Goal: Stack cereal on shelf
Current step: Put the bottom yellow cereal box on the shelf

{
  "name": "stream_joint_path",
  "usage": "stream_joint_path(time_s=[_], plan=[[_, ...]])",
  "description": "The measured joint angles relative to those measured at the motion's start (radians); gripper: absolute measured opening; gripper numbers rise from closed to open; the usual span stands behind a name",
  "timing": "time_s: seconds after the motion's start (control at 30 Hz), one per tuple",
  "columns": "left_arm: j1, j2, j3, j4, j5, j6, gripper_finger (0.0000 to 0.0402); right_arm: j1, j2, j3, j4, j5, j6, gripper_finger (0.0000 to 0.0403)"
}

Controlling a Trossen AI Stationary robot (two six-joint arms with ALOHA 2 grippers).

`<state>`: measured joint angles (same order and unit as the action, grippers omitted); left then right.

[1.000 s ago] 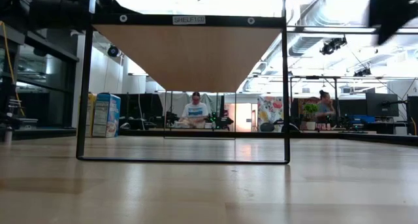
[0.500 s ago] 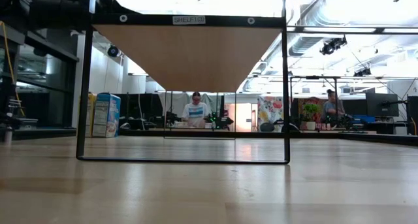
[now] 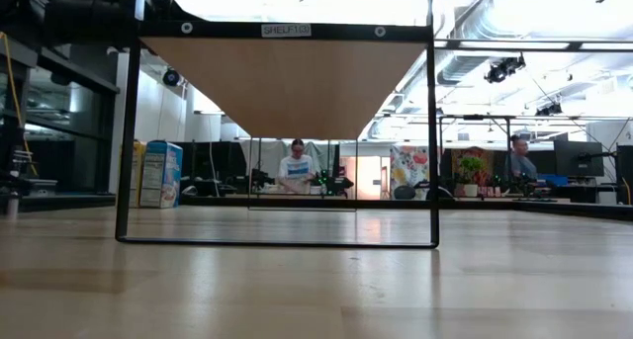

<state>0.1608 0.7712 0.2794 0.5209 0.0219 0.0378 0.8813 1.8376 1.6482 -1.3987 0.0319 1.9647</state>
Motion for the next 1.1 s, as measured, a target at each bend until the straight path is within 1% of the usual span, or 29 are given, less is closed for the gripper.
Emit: stream_joint_path(time_s=[0.23, 0.43, 0.6, 0.77, 0.87, 0.97, 1.1], plan=[[0.000, 0.000, 0.000, 0.000, -0.006, 0.034, 0.0000, 0.004, 0.010, -0.029, 0.063, 0.014, 0.008, 0.0256], [0.000, 0.000, 0.000, 0.000, -0.007, 0.034, 0.0000, 0.003, 0.009, -0.124, 0.113, -0.063, 0.028, 0.0256], [0.000, 0.000, 0.000, -0.001, -0.007, 0.018, 0.0000, 0.003, 0.010, -0.197, 0.226, -0.093, -0.065, 0.0256], [0.000, 0.000, 0.000, -0.001, -0.007, 0.018, 0.0000, 0.003, 0.010, -0.207, 0.278, -0.075, -0.164, 0.0251], [0.000, 0.000, 0.000, -0.001, -0.007, 0.018, 0.0000, 0.003, 0.009, -0.197, 0.283, -0.076, -0.215, 0.0223], [0.000, 0.000, 0.000, -0.001, -0.007, 0.015, 0.0000, -0.002, 0.009, -0.168, 0.269, -0.078, -0.271, 0.0175], [0.000, 0.000, 0.000, -0.004, -0.007, -0.005, 0.0000, -0.023, 0.009, -0.086, 0.184, -0.105, -0.360, 0.0109]])
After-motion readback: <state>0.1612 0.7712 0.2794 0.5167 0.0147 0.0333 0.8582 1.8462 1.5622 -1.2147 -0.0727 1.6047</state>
